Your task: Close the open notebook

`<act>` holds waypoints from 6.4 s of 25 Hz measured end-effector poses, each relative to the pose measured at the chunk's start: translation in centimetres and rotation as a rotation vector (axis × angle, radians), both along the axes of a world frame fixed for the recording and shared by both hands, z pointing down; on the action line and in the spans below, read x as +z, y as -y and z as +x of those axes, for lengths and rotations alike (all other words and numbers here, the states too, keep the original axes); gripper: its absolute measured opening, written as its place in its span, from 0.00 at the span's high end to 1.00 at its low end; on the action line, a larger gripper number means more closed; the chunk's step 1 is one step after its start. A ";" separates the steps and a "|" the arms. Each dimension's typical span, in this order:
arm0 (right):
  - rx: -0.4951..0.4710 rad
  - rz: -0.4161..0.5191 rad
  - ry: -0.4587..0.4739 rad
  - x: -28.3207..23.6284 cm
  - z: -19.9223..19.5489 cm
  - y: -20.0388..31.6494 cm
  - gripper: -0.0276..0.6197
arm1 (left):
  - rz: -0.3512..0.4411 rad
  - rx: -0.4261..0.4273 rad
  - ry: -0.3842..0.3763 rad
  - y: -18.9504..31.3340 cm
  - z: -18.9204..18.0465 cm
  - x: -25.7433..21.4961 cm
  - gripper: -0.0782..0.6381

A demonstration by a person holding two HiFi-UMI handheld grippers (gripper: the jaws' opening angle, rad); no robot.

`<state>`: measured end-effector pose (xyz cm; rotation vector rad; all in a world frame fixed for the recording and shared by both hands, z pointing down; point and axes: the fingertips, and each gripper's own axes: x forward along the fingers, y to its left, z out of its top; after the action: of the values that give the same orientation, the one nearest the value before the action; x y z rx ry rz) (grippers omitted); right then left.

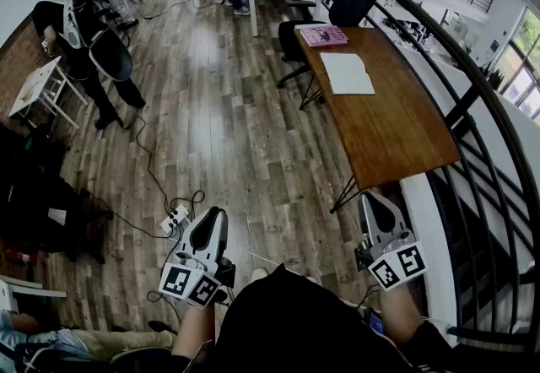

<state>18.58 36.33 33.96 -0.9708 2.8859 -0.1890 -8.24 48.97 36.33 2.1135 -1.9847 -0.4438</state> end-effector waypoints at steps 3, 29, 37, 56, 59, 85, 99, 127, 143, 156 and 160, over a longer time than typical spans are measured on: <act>0.015 -0.033 0.026 0.6 0.9 -0.1 0.97 | -0.022 0.006 -0.012 -0.7 0.5 0.9 0.81; -0.051 -0.049 -0.021 2.2 -6.3 -1.8 0.83 | -0.029 0.041 0.027 1.5 -1.1 0.7 0.79; -0.011 -0.018 -0.034 1.7 -9.1 -3.4 0.41 | -0.003 0.056 0.096 0.2 -3.3 0.0 0.46; -0.025 -0.038 -0.002 2.0 -13.7 0.1 0.51 | -0.036 0.018 0.072 3.3 -8.3 1.3 0.46; -0.058 -0.056 0.015 2.4 -14.8 3.6 0.51 | -0.043 -0.014 0.088 5.4 -9.0 1.0 0.46; -0.073 -0.190 0.127 5.5 -10.2 23.2 0.60 | -0.120 0.001 0.153 25.6 -3.9 1.1 0.46; 0.178 -0.220 0.093 7.2 -6.3 32.4 0.64 | -0.115 0.195 0.227 39.5 -3.2 2.8 0.46; 0.417 -0.257 -0.092 8.7 -14.3 48.8 0.68 | -0.100 0.317 0.211 55.5 -15.8 5.1 0.48; 0.448 -0.349 -0.215 14.9 -10.1 60.0 0.63 | -0.206 0.371 0.146 63.9 -13.3 8.8 0.48; 0.494 -0.530 -0.361 23.1 -2.7 67.3 0.51 | -0.269 0.443 0.086 73.0 -7.5 11.5 0.48; 0.485 -0.585 -0.419 25.4 -0.8 69.0 0.44 | -0.306 0.462 0.062 74.4 -6.2 13.1 0.48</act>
<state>17.75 -32.65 59.37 -1.9800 2.8603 -0.9188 -14.41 -25.42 49.46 2.2969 -1.4075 0.0065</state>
